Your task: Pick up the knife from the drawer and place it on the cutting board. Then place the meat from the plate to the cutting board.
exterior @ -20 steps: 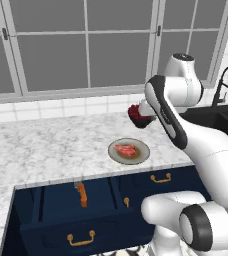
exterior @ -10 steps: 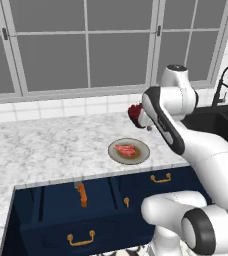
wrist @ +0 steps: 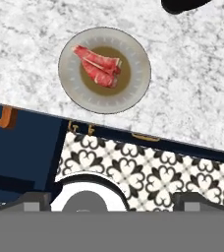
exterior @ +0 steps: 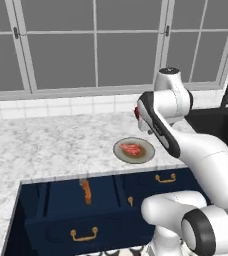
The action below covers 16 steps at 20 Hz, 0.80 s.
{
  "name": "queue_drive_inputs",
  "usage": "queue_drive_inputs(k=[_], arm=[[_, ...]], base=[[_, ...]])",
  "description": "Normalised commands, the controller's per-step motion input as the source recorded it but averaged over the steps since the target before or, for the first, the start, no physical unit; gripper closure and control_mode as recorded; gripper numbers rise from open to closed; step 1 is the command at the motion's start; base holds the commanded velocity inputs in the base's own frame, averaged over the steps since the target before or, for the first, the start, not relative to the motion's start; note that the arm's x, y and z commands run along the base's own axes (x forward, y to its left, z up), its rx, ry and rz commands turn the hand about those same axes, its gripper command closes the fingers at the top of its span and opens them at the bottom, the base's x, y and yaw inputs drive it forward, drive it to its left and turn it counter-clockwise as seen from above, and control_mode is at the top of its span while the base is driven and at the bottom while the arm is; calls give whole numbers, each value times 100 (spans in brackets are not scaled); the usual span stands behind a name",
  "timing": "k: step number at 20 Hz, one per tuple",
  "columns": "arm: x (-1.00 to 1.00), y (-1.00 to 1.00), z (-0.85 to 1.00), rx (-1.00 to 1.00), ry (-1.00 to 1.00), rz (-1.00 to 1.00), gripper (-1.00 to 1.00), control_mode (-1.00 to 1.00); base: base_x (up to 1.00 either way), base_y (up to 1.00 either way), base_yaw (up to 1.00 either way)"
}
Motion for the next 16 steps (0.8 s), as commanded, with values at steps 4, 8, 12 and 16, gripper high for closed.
queue_drive_inputs(k=[4,8,12,16], arm=[[0,0,0,0,0,0,-100,100],[0,0,0,0,0,0,-100,100],[0,0,0,0,0,0,-100,100],[0,0,0,0,0,0,-100,100]], base=[[-10,-7,28],[-22,-31,32],[-12,-46,34],[-9,-60,32]])
